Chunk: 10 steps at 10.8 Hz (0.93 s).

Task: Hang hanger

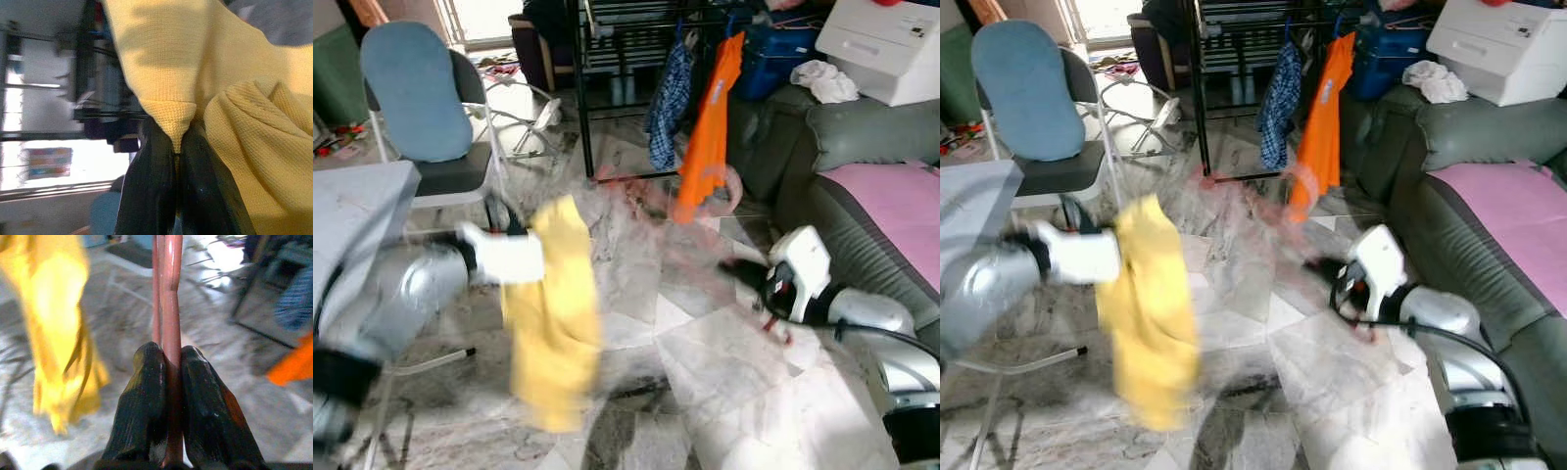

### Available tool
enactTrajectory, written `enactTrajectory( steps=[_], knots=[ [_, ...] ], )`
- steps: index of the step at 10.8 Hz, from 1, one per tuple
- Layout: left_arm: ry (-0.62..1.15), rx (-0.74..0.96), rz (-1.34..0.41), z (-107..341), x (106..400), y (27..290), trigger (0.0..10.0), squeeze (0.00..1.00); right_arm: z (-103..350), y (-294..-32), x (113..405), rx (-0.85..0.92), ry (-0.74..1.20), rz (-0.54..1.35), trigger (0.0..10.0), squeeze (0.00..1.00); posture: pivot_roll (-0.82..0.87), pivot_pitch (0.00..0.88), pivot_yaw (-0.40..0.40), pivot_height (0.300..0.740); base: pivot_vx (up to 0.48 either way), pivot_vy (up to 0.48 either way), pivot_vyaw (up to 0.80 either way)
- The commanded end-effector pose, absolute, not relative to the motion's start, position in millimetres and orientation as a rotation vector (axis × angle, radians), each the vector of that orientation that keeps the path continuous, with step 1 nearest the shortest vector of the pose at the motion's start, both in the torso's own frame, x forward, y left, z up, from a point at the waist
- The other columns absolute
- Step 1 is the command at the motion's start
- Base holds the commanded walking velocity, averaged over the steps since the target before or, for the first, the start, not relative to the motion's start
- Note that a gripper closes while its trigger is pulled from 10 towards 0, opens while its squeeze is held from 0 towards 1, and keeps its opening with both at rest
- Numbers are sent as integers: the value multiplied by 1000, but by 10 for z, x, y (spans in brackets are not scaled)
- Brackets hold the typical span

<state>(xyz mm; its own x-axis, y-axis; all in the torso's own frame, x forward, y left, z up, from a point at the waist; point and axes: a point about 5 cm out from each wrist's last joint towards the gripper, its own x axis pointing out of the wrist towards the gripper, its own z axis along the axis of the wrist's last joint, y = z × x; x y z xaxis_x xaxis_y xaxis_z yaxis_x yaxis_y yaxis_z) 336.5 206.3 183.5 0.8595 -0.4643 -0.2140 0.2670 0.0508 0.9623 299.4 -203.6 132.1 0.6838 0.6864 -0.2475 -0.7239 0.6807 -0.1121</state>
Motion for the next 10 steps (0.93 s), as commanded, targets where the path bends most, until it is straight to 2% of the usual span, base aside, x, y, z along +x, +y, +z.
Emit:
enactTrajectory(
  steps=[1, 2, 4, 8, 10],
  knots=[
    [-233, 1438, -529, 1912, 3394, 2058, 10000, 0, 1400, -2024, 2976, -223, 173, 845, 10000, 0, -53, 28, 25, 740, 0, 0, 0],
    [-307, 1474, -473, 1971, 3437, 2030, 10000, 0, 1460, -2055, 2959, -205, 179, 888, 10000, 0, -60, 27, 27, 740, 0, 0, 0],
    [-473, 1416, -441, 2068, 3461, 1941, 10000, 0, 1519, -2099, 2956, -178, 184, 920, 10000, 0, -63, 26, 27, 740, 0, 0, 0],
    [-559, 1395, -421, 2024, 3474, 1963, 10000, 0, 1523, -2083, 2690, -100, 309, 1161, 10000, 0, -65, 24, 27, 740, 0, 0, 0],
    [-596, 1360, -412, 2043, 3476, 1950, 10000, 0, 1507, -2122, 2662, -109, 340, 1174, 10000, 0, -70, 26, 31, 740, 0, 0, 0]
  ],
)
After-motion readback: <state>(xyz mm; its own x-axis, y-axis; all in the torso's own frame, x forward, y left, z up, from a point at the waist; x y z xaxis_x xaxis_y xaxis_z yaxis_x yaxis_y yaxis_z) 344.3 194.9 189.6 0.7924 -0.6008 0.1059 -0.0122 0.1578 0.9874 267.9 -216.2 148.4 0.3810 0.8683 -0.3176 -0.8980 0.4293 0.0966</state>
